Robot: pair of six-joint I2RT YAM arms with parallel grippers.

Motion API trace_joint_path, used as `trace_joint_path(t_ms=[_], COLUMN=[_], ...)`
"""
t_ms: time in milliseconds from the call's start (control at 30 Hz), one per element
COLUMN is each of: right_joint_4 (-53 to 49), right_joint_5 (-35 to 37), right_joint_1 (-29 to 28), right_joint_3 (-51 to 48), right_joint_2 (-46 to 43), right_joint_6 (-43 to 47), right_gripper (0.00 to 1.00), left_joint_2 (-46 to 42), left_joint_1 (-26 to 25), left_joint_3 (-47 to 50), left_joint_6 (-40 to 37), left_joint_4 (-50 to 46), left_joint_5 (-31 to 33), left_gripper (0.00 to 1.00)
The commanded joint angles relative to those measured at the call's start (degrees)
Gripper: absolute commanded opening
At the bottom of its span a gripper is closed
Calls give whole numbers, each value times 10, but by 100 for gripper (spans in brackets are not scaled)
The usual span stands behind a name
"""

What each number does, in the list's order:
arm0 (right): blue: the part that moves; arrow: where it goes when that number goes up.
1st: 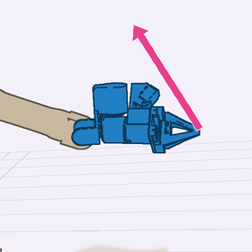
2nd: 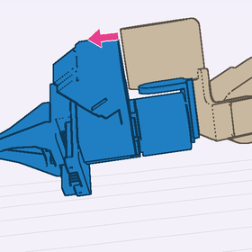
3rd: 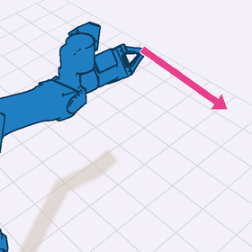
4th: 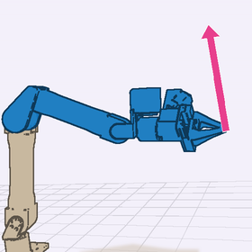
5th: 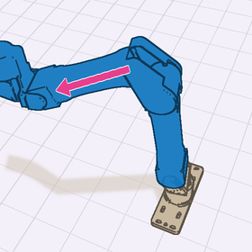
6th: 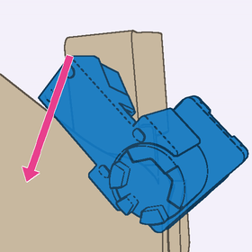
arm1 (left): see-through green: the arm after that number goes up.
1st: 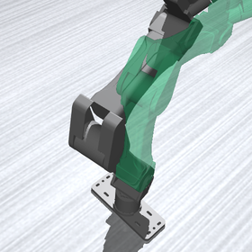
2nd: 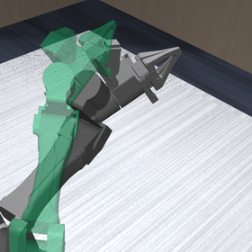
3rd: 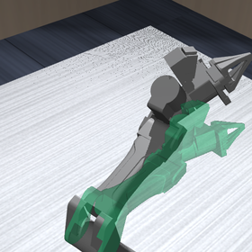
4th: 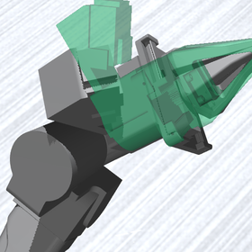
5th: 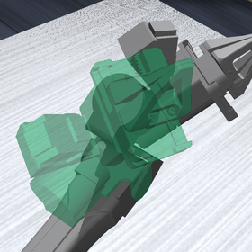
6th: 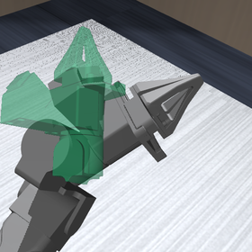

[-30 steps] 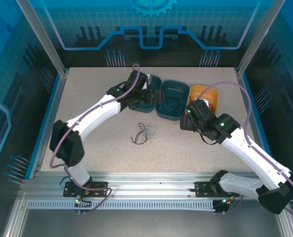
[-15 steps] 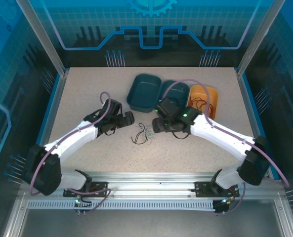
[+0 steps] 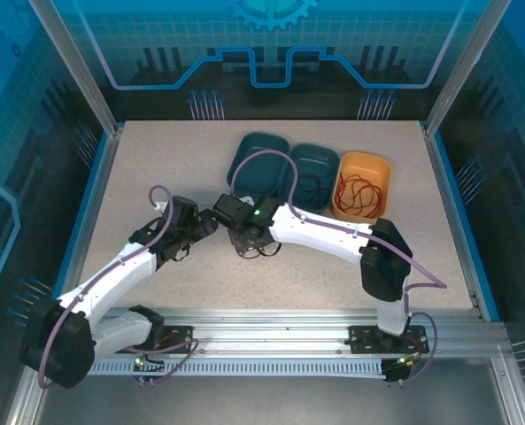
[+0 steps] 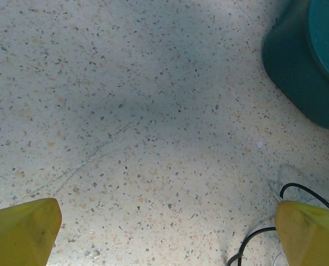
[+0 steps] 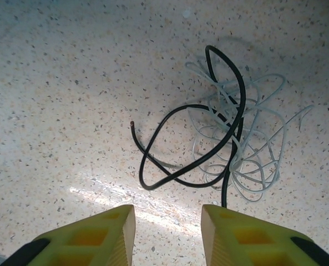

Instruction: Untangle the cables

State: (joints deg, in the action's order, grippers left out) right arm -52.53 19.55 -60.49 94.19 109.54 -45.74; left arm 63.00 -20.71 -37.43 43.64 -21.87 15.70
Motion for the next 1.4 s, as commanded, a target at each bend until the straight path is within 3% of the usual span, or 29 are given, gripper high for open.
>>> trace_joint_path(t_ms=[0, 533, 667, 933, 1367], right_joint_4=[-18, 21, 23, 15, 22], right_joint_5=[22, 43, 46, 63, 92], right_joint_1=[-5, 8, 12, 5, -23], right_joint_3=[9, 4, 3, -10, -67], right_joint_2=[15, 79, 85, 45, -115], right_joint_6=[-32, -71, -69, -41, 16], right_gripper=[36, 39, 30, 0, 0], left_joint_2=[-12, 0, 9, 21, 24], left_joint_1=[6, 7, 7, 6, 6], left_joint_3=[9, 13, 14, 6, -15], left_joint_6=[11, 13, 13, 5, -29], left_joint_4=[8, 30, 35, 37, 56], left_joint_5=[19, 7, 0, -12, -86], left_gripper=[99, 99, 99, 99, 99])
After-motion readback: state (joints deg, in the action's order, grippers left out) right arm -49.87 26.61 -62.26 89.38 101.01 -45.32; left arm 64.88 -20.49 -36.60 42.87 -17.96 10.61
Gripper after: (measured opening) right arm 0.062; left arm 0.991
